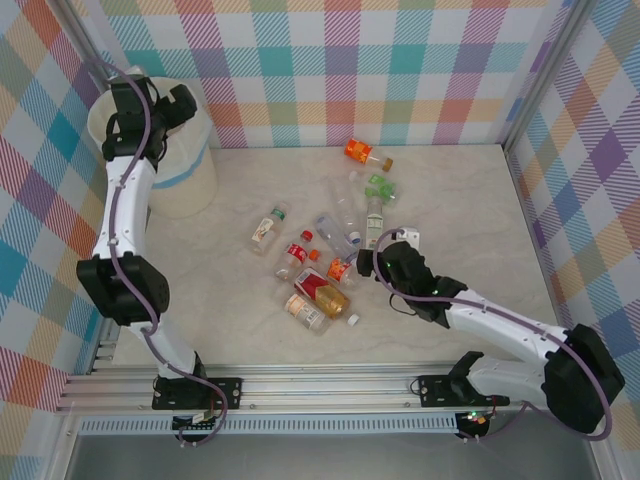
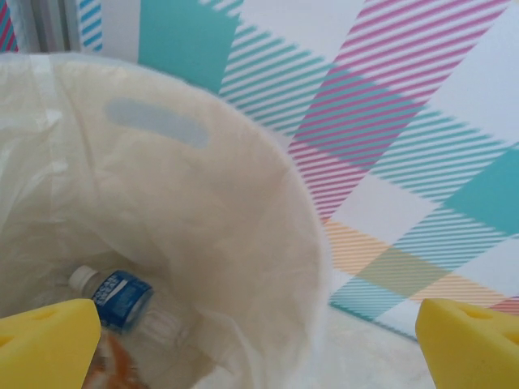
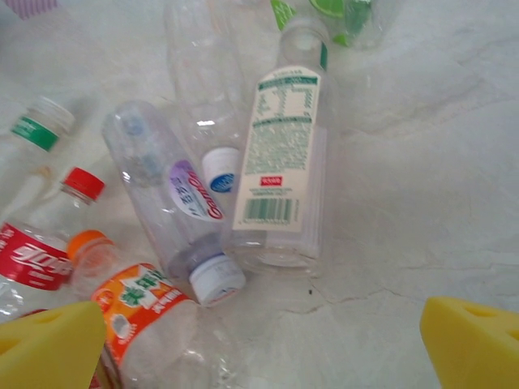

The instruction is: Put the plastic bottles in the bin

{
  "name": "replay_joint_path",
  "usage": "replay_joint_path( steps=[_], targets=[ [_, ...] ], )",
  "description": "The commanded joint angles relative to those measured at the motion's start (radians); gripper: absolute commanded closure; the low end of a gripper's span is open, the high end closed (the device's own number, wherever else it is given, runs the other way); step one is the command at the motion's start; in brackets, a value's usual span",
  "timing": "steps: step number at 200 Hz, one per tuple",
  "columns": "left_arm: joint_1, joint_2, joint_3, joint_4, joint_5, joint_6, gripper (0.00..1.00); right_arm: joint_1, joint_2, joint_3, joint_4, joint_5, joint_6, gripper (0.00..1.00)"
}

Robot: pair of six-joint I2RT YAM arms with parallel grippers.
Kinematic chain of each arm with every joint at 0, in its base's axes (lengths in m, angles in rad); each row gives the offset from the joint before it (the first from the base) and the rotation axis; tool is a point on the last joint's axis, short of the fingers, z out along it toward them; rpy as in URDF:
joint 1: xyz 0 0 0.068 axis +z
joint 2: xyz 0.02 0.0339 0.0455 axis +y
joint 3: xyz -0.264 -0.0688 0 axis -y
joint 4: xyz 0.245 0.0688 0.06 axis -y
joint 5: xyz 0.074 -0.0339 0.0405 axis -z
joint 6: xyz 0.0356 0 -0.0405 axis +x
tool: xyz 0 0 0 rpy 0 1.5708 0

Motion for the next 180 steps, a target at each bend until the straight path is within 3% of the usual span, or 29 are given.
replay_joint_path(
  steps=[1, 44, 89, 125, 180],
  targets=[
    [0.010, -0.099, -0.075, 0.154, 0.066, -0.079, 0.00, -0.012, 0.050, 0.044, -0.036, 0.003, -0.015, 0.00],
    [-0.008, -0.235, -0.238, 0.271, 0.118, -0.195, 0.00, -0.061, 0.177, 0.095, -0.032, -0.126, -0.060, 0.00],
    [-0.088, -0.410, -0.489, 0.454, 0.022, -0.239, 0.00, -0.111, 0.337, 0.198, -0.076, -0.183, -0.070, 0.00],
    [-0.171, -0.528, -0.670, 0.601, -0.062, -0.273, 0.00, -0.136, 0.455, 0.274, -0.100, -0.169, -0.057, 0.00],
    [-0.281, -0.549, -0.749, 0.665, -0.123, -0.320, 0.00, -0.160, 0.594, 0.346, -0.089, -0.119, -0.025, 0.04]
  ],
)
